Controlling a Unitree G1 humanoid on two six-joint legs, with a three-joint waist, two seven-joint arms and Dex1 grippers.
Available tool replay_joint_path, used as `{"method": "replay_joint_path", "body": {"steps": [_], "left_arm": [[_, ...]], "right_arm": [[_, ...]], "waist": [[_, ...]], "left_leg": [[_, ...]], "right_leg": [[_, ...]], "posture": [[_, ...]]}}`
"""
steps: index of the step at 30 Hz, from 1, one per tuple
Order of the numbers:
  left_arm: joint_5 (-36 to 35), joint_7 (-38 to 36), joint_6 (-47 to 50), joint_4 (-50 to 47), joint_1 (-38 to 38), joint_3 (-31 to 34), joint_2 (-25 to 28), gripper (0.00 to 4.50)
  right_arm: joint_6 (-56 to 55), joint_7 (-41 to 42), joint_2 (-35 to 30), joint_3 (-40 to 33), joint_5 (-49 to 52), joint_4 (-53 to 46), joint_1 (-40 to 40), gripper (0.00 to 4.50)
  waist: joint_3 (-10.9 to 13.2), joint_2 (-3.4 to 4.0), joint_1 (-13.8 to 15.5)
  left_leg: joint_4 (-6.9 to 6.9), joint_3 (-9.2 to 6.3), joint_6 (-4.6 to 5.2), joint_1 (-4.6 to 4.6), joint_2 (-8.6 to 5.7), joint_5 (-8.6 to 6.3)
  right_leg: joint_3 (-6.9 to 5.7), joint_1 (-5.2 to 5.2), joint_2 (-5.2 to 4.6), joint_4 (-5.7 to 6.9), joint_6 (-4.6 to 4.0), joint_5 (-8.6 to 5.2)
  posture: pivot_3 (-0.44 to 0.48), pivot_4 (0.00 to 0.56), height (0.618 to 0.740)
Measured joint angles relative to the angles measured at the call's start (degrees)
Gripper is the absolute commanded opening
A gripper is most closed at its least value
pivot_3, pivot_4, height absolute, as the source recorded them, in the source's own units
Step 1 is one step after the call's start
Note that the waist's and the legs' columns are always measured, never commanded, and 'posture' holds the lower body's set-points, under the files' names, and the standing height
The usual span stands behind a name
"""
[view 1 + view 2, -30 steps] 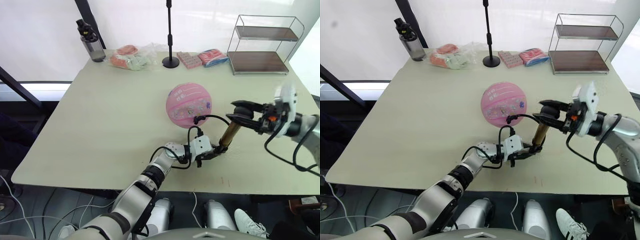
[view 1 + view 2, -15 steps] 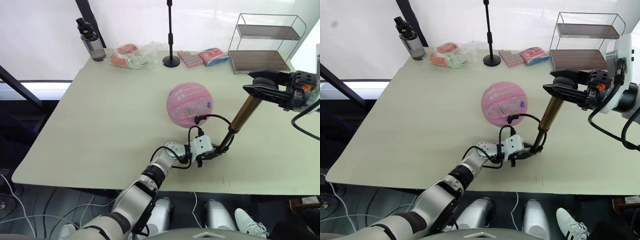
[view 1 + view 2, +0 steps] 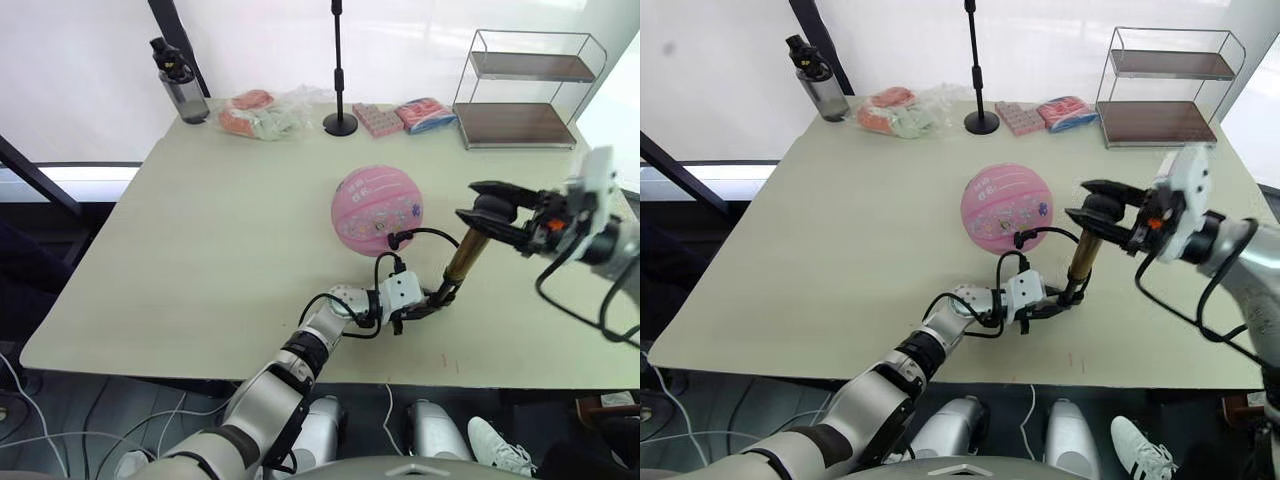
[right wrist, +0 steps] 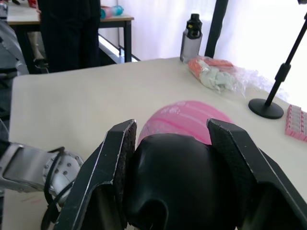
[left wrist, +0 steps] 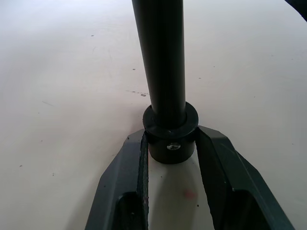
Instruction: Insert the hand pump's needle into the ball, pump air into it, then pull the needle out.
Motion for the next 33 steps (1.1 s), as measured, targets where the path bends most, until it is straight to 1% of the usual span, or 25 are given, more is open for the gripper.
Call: {"method": "replay_joint_path", "body": {"steps": [3, 9, 15, 17, 22, 24, 26, 29, 33], "left_arm": [[0.0, 0.3, 0.5, 0.1, 0.0, 0.0, 0.0, 1.08], [0.0, 0.5, 0.6, 0.2, 0.1, 0.0, 0.0, 1.08], [0.0, 0.5, 0.6, 0.3, 0.1, 0.0, 0.0, 1.08], [0.0, 0.5, 0.6, 0.2, 0.1, 0.0, -0.1, 1.08], [0.0, 0.3, 0.5, 0.1, 0.1, 0.0, -0.4, 1.08], [0.0, 0.0, 0.4, 0.1, 0.1, 0.0, -0.4, 1.08], [0.0, -0.1, 0.3, 0.1, 0.1, 0.0, -0.4, 1.08], [-0.1, 0.0, 0.3, 0.1, 0.2, 0.0, -0.5, 1.08], [0.0, 0.0, 0.2, 0.1, 0.2, 0.0, -0.6, 1.08]], "right_arm": [[-6.2, -0.2, 3.2, 2.8, -5.3, 2.7, 3.1, 2.02], [-14.1, -0.3, 7.5, 6.3, -11.9, 7.7, 7.0, 2.02], [-15.4, 0.1, 8.2, 6.6, -13.0, 8.3, 6.8, 2.02], [-14.8, 0.7, 7.9, 6.2, -12.4, 8.3, 6.5, 2.02], [-7.4, 3.0, 4.4, 4.5, -7.6, 7.6, 4.1, 2.02], [-3.3, 3.9, 1.9, 3.2, -4.7, 7.1, 1.4, 2.02], [-1.2, 4.3, 0.8, 1.9, -2.7, 6.7, -0.6, 2.02], [2.4, 4.9, -1.2, -0.5, 1.6, 6.0, -5.3, 2.02], [6.9, 5.0, -3.9, -3.1, 5.7, 5.8, -9.0, 2.02]], "waist": [[-0.1, -0.06, -0.1], [-0.3, -0.07, -0.1], [-0.3, -0.04, -0.1], [-0.3, -0.03, 0.0], [-0.1, 0.15, 0.0], [0.0, 0.35, 0.0], [0.1, 0.44, 0.0], [0.1, 0.44, 0.1], [0.1, 0.45, 0.1]], "left_leg": [[-0.01, -0.01, 0.01, 0.29, 0.01, -0.01], [-0.01, -0.07, 0.00, 0.36, 0.07, -0.01], [-0.01, -0.08, 0.00, 0.35, 0.07, -0.01], [-0.01, -0.08, 0.00, 0.34, 0.07, -0.01], [-0.01, -0.12, 0.00, 0.24, 0.06, -0.01], [0.00, -0.09, 0.00, 0.14, 0.02, -0.01], [-0.01, -0.08, 0.01, 0.13, 0.01, -0.01], [-0.01, -0.11, 0.01, 0.09, 0.01, -0.01], [-0.01, -0.10, 0.01, 0.04, -0.01, -0.01]], "right_leg": [[-0.01, 0.33, 0.02, -0.05, 0.01, -0.01], [-0.01, 0.39, 0.14, -0.04, 0.00, -0.01], [0.00, 0.39, 0.15, -0.04, -0.01, -0.01], [0.00, 0.39, 0.15, -0.04, -0.01, -0.01], [-0.01, 0.33, 0.14, -0.07, -0.02, -0.01], [0.00, 0.24, 0.09, -0.08, -0.01, 0.00], [0.00, 0.24, 0.06, -0.08, -0.01, 0.00], [-0.03, 0.23, 0.05, -0.10, -0.01, 0.00], [-0.05, 0.23, 0.00, -0.13, -0.01, 0.00]], "posture": [[0.000, 0.150, 0.736], [0.000, 0.150, 0.736], [0.000, 0.150, 0.736], [0.000, 0.150, 0.736], [0.000, 0.150, 0.736], [0.000, 0.150, 0.736], [0.000, 0.150, 0.736], [0.000, 0.150, 0.736], [0.000, 0.150, 0.736]]}}
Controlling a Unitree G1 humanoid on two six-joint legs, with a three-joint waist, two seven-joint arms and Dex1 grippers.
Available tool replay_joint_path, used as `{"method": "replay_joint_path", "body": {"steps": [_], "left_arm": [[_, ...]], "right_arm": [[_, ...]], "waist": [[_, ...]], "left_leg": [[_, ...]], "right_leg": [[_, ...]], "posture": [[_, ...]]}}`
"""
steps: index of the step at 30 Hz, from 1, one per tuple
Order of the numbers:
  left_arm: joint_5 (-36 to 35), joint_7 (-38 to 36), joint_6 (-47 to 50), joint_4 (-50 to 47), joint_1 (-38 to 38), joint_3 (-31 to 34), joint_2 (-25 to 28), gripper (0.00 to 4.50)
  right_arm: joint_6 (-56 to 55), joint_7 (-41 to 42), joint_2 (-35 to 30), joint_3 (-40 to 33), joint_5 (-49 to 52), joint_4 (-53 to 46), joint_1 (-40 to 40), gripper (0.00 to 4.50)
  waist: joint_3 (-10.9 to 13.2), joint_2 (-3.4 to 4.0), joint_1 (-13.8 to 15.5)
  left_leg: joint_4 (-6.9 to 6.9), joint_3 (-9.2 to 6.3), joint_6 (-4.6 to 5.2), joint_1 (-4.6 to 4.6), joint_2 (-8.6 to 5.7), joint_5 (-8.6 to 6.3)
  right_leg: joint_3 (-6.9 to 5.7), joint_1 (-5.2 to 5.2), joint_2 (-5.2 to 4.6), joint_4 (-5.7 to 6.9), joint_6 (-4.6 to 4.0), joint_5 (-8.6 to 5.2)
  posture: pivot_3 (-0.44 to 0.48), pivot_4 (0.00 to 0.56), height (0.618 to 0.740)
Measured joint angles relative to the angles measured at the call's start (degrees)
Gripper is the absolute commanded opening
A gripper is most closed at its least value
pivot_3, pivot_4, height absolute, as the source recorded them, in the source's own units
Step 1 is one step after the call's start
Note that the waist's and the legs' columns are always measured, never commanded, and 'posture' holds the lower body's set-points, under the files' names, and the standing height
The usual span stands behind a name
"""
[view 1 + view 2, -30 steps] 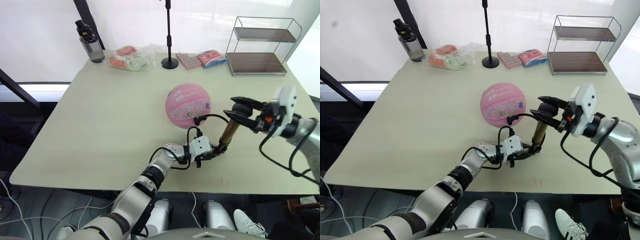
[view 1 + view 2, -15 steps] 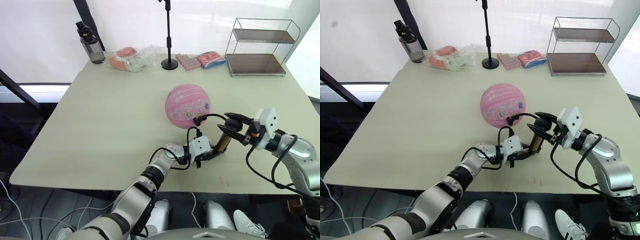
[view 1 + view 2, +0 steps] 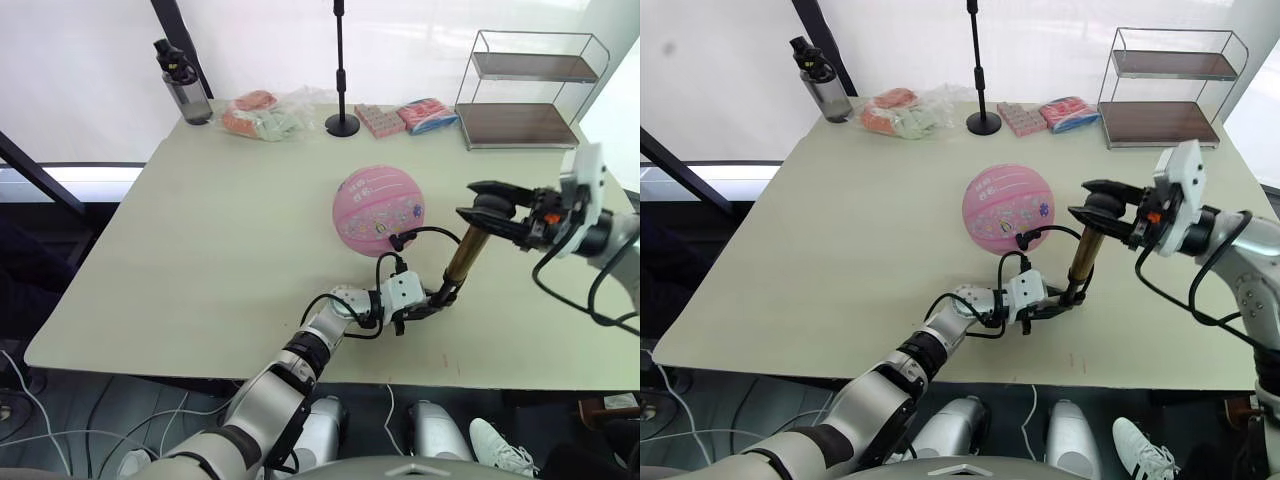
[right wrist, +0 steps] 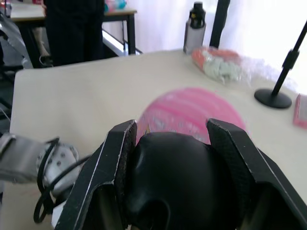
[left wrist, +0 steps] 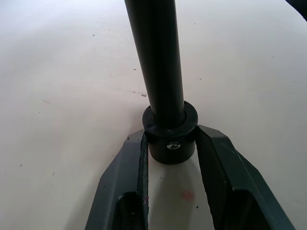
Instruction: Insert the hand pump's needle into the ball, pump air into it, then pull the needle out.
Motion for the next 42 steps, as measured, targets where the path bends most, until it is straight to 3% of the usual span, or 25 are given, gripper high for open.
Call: {"method": "replay_joint_path", "body": {"steps": [6, 16, 23, 29, 42], "left_arm": [[0.0, 0.0, -0.2, 0.0, 0.0, 0.0, -0.1, 1.08], [0.0, -0.4, -0.9, 0.0, -0.1, 0.0, -0.2, 1.08], [0.1, 0.1, -0.9, 0.5, -0.2, -0.1, 0.1, 1.08], [0.2, 0.8, -0.8, 1.1, -0.1, -0.1, 0.4, 1.08], [0.4, 1.0, -0.6, 2.1, -0.1, -0.1, 0.5, 1.08]], "right_arm": [[7.1, -0.8, -4.5, -3.6, 6.0, 0.7, -6.8, 2.02], [10.5, -3.3, -4.3, -4.3, 8.5, 0.7, -7.8, 2.02], [-4.1, -3.7, 4.8, -4.0, 0.6, -5.3, 5.7, 2.02], [-17.1, -2.4, 10.8, 3.0, -9.9, -2.0, 13.5, 2.02], [-29.3, -2.0, 16.3, 9.8, -20.3, 5.2, 19.8, 2.02]], "waist": [[0.0, 0.04, 0.1], [0.1, 0.06, 0.4], [-0.3, -0.32, 0.1], [-0.5, -0.46, -0.2], [-1.3, -0.53, -0.2]], "left_leg": [[0.00, 0.00, 0.00, -0.06, -0.01, 0.00], [0.07, 0.03, -0.15, -0.67, -0.06, 0.10], [0.05, 0.03, -0.02, -0.40, -0.04, 0.02], [-0.04, 0.00, 0.00, 0.34, 0.06, -0.01], [-0.14, -0.11, -0.02, 0.62, 0.16, -0.02]], "right_leg": [[-0.05, -0.09, -0.06, -0.01, 0.00, 0.00], [-0.04, -0.66, -0.13, 0.04, -0.01, 0.02], [-0.03, -0.49, -0.07, 0.09, 0.00, 0.01], [-0.03, 0.22, 0.09, 0.06, 0.03, -0.03], [0.01, 0.46, 0.29, 0.04, -0.03, -0.07]], "posture": [[0.000, 0.150, 0.736], [0.000, 0.150, 0.736], [0.000, 0.150, 0.736], [0.000, 0.150, 0.736], [0.000, 0.150, 0.736]]}}
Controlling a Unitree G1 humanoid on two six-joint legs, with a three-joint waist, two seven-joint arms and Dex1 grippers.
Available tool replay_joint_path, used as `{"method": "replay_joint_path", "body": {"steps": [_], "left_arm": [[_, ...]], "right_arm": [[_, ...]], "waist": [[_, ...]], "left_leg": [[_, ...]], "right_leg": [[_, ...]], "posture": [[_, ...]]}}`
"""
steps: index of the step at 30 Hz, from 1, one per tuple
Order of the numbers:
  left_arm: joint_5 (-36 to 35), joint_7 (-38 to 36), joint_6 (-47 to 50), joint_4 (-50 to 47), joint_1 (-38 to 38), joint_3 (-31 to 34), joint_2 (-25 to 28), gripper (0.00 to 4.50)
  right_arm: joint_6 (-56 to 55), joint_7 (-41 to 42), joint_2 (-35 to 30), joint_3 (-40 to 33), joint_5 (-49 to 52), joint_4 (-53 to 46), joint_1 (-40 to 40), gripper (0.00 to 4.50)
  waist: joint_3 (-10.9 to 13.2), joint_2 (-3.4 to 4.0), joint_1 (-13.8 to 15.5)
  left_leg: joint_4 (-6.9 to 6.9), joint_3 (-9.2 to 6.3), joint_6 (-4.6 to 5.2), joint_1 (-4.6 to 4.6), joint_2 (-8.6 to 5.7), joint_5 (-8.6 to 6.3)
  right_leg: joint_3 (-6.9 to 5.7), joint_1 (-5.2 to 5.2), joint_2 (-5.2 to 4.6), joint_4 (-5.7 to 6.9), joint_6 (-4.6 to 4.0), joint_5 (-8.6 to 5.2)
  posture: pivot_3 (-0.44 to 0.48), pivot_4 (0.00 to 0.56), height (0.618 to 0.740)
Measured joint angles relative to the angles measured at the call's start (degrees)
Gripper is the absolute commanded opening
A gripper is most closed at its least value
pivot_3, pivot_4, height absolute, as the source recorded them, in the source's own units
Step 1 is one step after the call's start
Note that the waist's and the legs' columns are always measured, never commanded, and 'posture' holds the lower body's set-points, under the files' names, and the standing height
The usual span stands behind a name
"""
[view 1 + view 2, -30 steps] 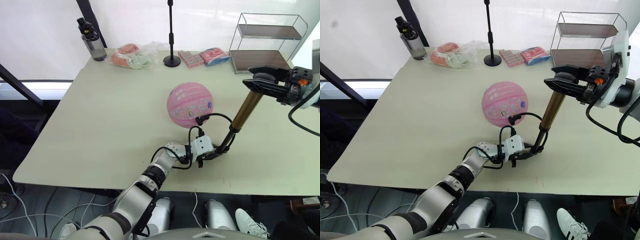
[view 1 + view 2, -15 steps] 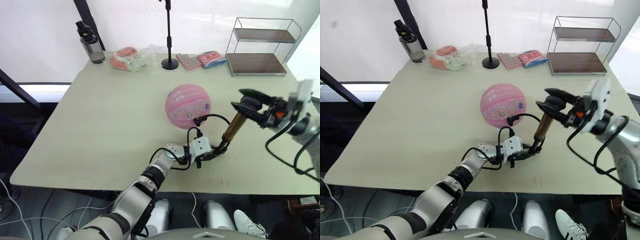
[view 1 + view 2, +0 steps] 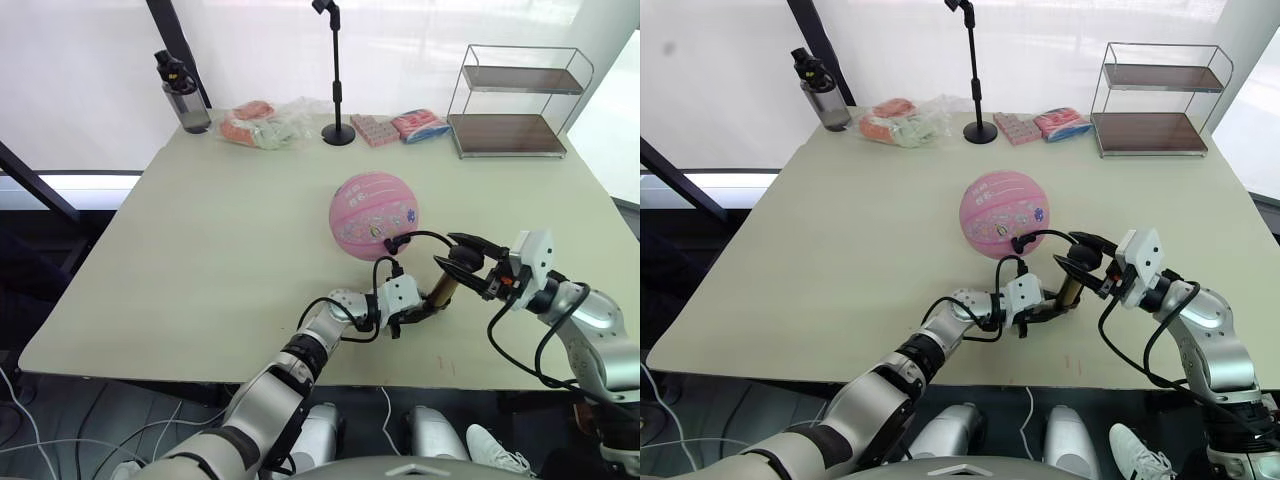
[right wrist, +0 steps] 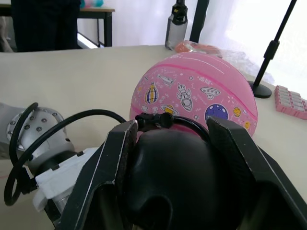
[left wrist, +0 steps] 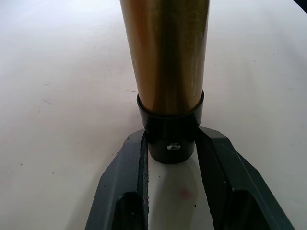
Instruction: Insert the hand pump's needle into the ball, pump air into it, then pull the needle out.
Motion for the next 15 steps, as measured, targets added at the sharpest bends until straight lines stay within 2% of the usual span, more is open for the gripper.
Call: {"method": "replay_joint_path", "body": {"steps": [6, 9, 11, 15], "left_arm": [[0.0, -0.1, -0.2, -0.1, 0.0, 0.0, -0.2, 1.08], [-0.1, -0.3, -0.3, -0.4, -0.2, 0.0, -0.4, 1.08], [-0.1, -0.4, -0.3, -0.5, -0.2, 0.0, -0.5, 1.08], [-0.4, -0.7, -0.3, -1.0, -0.2, 0.1, -0.7, 1.08]], "right_arm": [[5.1, 0.0, -1.7, -1.1, 2.5, -1.7, -2.4, 2.02], [11.8, 0.2, -4.7, -2.3, 6.1, -2.2, -6.5, 2.02], [12.8, 0.4, -4.9, -3.2, 7.0, -2.5, -7.4, 2.02], [20.0, 0.8, -9.3, -8.3, 15.6, -4.8, -13.5, 2.02]], "waist": [[0.1, 0.17, 0.0], [0.5, 0.61, 0.1], [0.5, 0.64, 0.2], [0.9, 0.79, 0.2]], "left_leg": [[-0.02, 0.01, 0.00, -0.01, 0.00, 0.00], [0.08, 0.01, 0.01, -0.35, -0.05, 0.01], [0.08, -0.04, 0.01, -0.39, -0.05, 0.01], [0.08, -0.05, 0.01, -0.56, -0.13, 0.01]], "right_leg": [[0.03, -0.01, 0.00, -0.02, -0.03, 0.00], [0.03, -0.28, -0.04, -0.03, -0.03, 0.02], [0.01, -0.32, -0.04, -0.03, -0.03, 0.02], [-0.01, -0.43, -0.15, -0.06, -0.02, 0.03]], "posture": [[0.000, 0.150, 0.736], [0.000, 0.150, 0.736], [0.000, 0.150, 0.736], [0.000, 0.150, 0.736]]}}
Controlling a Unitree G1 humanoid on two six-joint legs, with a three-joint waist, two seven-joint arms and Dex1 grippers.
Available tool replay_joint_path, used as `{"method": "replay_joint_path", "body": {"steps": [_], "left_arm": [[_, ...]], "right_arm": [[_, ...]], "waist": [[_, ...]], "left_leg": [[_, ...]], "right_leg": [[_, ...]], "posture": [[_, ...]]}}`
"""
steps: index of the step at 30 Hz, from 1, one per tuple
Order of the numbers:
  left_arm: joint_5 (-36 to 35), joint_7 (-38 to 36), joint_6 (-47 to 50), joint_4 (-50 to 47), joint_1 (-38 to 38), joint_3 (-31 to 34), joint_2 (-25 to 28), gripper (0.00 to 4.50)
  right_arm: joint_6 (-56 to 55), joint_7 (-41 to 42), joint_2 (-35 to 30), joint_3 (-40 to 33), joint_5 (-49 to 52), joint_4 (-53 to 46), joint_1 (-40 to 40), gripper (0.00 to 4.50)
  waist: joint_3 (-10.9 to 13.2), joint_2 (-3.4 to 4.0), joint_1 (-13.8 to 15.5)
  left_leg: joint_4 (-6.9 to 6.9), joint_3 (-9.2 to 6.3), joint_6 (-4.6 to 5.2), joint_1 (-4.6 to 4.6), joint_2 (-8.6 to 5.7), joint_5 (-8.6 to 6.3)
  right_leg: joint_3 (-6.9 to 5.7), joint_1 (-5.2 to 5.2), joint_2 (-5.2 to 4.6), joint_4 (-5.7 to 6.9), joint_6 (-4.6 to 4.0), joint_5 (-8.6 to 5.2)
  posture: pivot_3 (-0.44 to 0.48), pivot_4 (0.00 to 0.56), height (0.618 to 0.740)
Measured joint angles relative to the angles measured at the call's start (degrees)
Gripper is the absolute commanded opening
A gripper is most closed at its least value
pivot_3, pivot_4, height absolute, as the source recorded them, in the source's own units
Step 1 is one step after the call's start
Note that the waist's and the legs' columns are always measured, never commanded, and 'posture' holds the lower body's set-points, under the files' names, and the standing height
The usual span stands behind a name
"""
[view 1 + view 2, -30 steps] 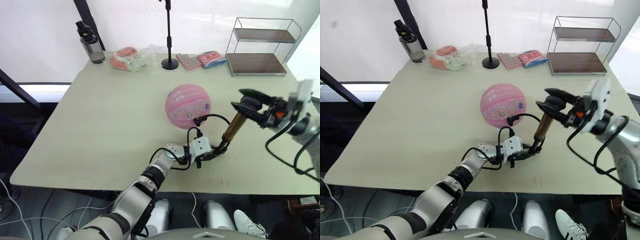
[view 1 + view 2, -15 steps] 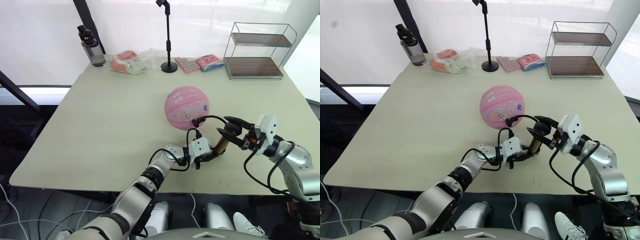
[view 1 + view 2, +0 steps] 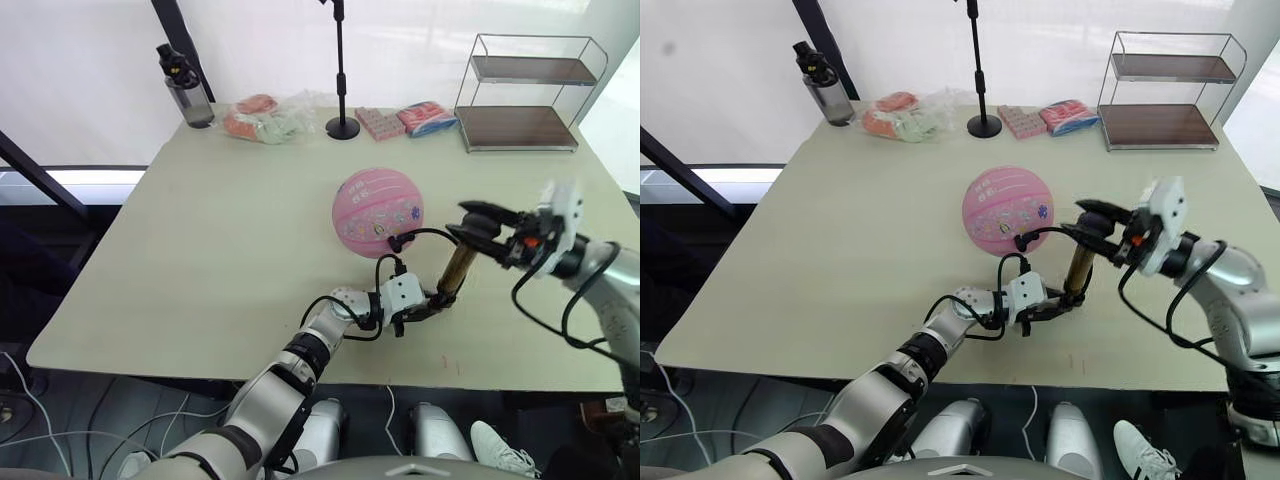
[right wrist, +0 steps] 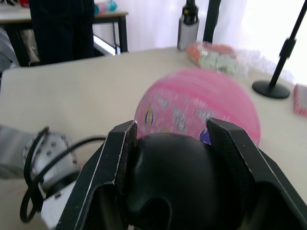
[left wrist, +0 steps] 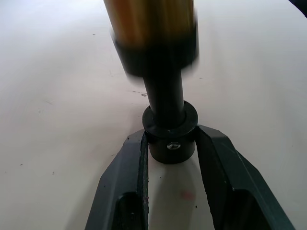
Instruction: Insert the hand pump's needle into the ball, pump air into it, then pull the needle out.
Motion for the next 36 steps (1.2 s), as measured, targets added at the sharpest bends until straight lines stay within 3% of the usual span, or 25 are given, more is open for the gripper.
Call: {"method": "replay_joint_path", "body": {"steps": [6, 16, 21, 26, 36], "left_arm": [[0.0, -0.1, 0.0, -0.1, 0.1, 0.0, -0.1, 1.08], [0.0, -0.8, -0.3, -0.7, 0.0, 0.0, -0.1, 1.08], [0.0, -0.4, -0.3, -0.6, 0.1, -0.1, 0.0, 1.08], [0.0, 0.0, -0.2, -0.3, 0.1, 0.0, 0.1, 1.08], [0.1, 0.7, 0.2, 0.6, 0.3, -0.1, 0.2, 1.08]], "right_arm": [[6.6, -0.5, -4.9, -6.5, 8.8, -1.6, -6.4, 2.02], [11.4, -3.2, -6.3, -7.4, 12.5, -1.9, -9.0, 2.02], [5.1, -3.3, -5.3, -5.9, 5.5, -6.0, -4.6, 2.02], [-1.6, -4.0, -0.4, -2.8, -0.2, -7.0, 1.3, 2.02], [-17.7, -3.8, 7.6, 5.3, -13.3, 1.2, 10.7, 2.02]], "waist": [[0.1, -0.02, 0.1], [0.3, 0.04, 0.2], [0.2, -0.12, 0.1], [0.0, -0.34, 0.0], [-0.5, -0.71, -0.2]], "left_leg": [[0.00, -0.04, 0.00, -0.05, 0.00, 0.00], [0.10, 0.07, -0.22, -0.72, -0.12, 0.15], [0.08, 0.04, -0.04, -0.55, -0.09, 0.04], [0.08, 0.04, -0.04, -0.32, -0.08, 0.04], [-0.03, -0.04, -0.03, 0.30, 0.03, 0.02]], "right_leg": [[-0.08, -0.01, -0.04, -0.03, 0.00, 0.00], [-0.09, -0.66, -0.25, 0.06, 0.00, 0.03], [-0.14, -0.58, -0.20, 0.07, 0.01, 0.01], [-0.12, -0.39, -0.16, 0.12, 0.01, 0.01], [-0.11, 0.22, 0.05, 0.07, 0.00, -0.02]], "posture": [[0.000, 0.150, 0.736], [0.000, 0.150, 0.736], [0.000, 0.150, 0.736], [0.000, 0.150, 0.736], [0.000, 0.150, 0.736]]}}
